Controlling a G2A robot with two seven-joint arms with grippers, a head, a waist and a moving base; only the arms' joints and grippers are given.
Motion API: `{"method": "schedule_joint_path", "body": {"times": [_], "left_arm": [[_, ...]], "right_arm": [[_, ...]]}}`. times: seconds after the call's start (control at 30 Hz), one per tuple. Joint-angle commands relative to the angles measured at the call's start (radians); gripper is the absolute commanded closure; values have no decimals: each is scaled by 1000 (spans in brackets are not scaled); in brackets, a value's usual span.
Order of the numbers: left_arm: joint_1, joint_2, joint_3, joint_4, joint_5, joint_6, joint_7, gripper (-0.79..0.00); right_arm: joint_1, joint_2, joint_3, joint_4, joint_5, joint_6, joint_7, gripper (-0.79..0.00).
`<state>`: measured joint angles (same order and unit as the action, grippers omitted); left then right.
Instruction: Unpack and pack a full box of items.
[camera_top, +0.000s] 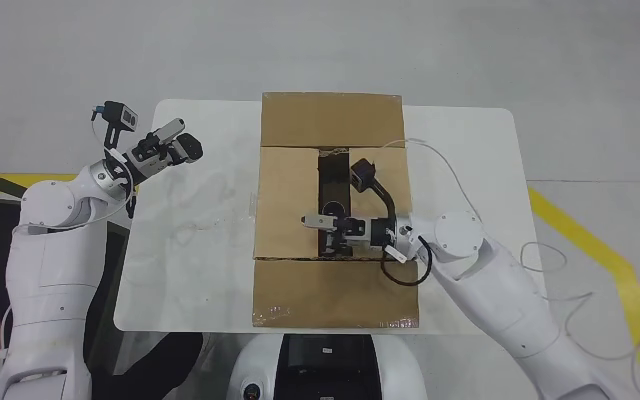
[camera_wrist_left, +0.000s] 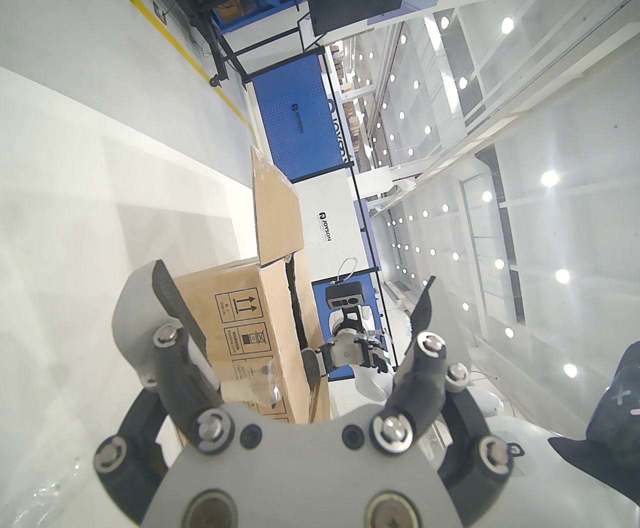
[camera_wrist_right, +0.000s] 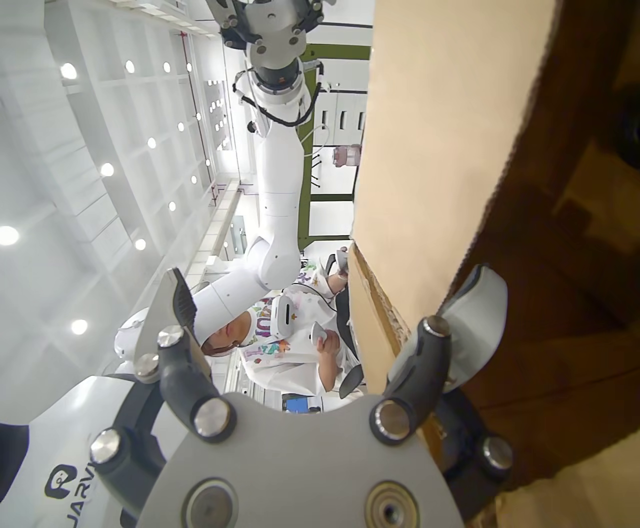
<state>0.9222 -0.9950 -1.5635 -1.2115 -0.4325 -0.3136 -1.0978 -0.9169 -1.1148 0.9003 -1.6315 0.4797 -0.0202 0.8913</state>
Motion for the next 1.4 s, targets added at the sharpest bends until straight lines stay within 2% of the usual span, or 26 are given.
{"method": "schedule_joint_path", "body": {"times": [0.0,0.5,1.03,1.17,1.37], "left_arm": [[0,0,0,0,0,0,0,-785],[0,0,0,0,0,0,0,-785],[1,0,0,-3,1,1,6,-785],[13,6,-30,-91,-11,26,32,-785],[13,15,-72,-146,-87,88,23,-785]], "right_arm": [[2,-3,1,1,17,-22,11,-785],[34,-27,-5,-72,118,-69,82,-785],[194,-108,-158,-37,54,-105,-30,-785],[218,-129,-196,-24,25,-111,-62,-785],[248,-162,-250,-1,-21,-144,-102,-785]]}}
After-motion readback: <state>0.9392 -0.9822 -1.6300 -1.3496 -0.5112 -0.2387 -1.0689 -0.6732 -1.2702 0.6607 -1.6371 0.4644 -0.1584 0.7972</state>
